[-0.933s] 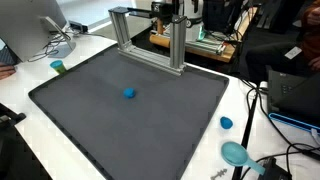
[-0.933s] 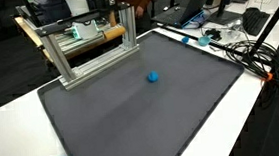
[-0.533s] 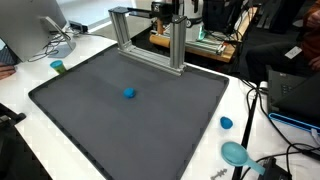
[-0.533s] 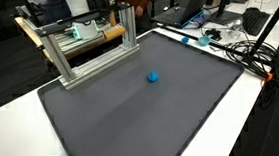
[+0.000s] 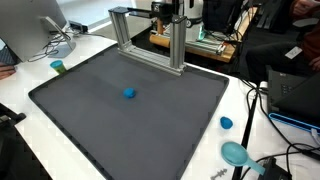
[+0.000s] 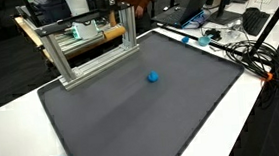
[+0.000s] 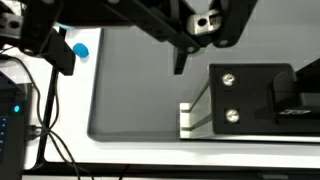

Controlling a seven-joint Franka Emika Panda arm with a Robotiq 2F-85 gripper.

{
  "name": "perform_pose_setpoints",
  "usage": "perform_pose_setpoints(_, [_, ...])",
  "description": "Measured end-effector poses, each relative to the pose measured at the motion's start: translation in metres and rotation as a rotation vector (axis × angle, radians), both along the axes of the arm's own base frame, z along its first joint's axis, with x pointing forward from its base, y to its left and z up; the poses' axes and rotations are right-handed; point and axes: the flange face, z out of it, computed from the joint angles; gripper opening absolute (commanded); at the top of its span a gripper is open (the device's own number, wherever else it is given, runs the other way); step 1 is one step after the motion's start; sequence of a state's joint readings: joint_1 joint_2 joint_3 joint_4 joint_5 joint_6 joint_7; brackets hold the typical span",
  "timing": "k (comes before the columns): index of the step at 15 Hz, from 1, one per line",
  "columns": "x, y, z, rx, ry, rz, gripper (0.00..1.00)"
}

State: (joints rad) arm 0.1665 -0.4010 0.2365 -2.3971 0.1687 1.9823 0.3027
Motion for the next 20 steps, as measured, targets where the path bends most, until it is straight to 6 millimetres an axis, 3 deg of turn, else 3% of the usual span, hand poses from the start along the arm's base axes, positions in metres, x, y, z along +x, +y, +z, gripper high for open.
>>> perform_pose_setpoints(4, [0.008,-0.062,0.029,0.011,-0.089,0.0,1.0])
perform_pose_setpoints(10, [0.001,-0.138,0.013,-0.049,-0.124,-0.042,1.0])
perform_pose_setpoints(16, [0.001,-0.142,0.009,-0.069,-0.113,-0.06,1.0])
perform_pose_setpoints(20, [0.001,-0.167,0.008,-0.154,-0.106,-0.117,1.0])
